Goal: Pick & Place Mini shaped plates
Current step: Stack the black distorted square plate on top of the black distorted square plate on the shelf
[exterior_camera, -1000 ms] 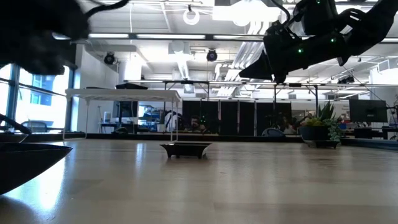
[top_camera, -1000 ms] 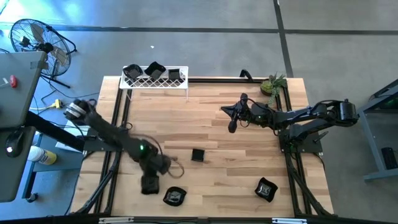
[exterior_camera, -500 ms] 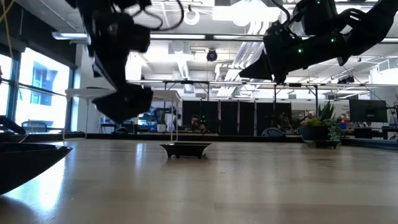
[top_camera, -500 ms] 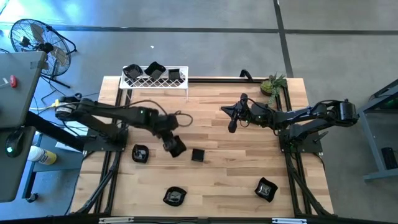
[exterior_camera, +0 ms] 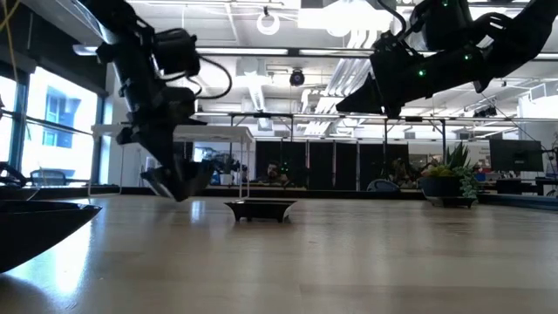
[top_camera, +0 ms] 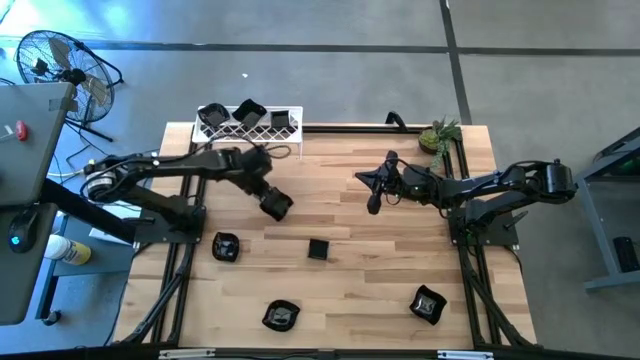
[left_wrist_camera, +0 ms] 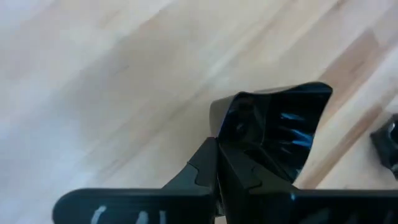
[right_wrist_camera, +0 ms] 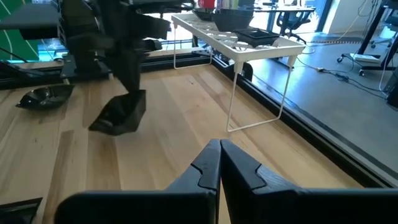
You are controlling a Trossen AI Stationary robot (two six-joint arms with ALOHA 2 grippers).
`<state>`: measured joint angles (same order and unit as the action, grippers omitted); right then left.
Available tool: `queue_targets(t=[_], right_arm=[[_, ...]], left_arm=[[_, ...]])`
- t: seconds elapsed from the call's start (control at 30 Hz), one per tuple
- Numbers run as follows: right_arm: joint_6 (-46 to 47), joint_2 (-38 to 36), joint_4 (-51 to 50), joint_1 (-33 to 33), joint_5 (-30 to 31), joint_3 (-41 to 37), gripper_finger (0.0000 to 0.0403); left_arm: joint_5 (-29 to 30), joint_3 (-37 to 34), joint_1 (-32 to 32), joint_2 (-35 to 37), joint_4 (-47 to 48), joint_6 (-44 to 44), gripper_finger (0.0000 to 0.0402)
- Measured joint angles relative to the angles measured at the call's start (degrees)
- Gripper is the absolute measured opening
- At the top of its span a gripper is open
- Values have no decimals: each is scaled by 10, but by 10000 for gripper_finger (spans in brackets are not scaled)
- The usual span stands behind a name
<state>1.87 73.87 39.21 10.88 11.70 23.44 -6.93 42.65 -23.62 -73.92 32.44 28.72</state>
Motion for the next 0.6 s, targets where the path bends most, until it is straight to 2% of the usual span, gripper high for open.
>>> queue_targets(t=[0.17,0.33,0.6], right_arm=[[-6,0,-4,0,1,0,6],[-9,0,-4,0,1,0,2],[-9,0,-4,0,2,0,6]], left_arm=[[-33,-15,-65,0,-7,-27,0],[-69,-53,-117,0,-55,-30,0],[-94,-59,-179,6,-22,-93,0]])
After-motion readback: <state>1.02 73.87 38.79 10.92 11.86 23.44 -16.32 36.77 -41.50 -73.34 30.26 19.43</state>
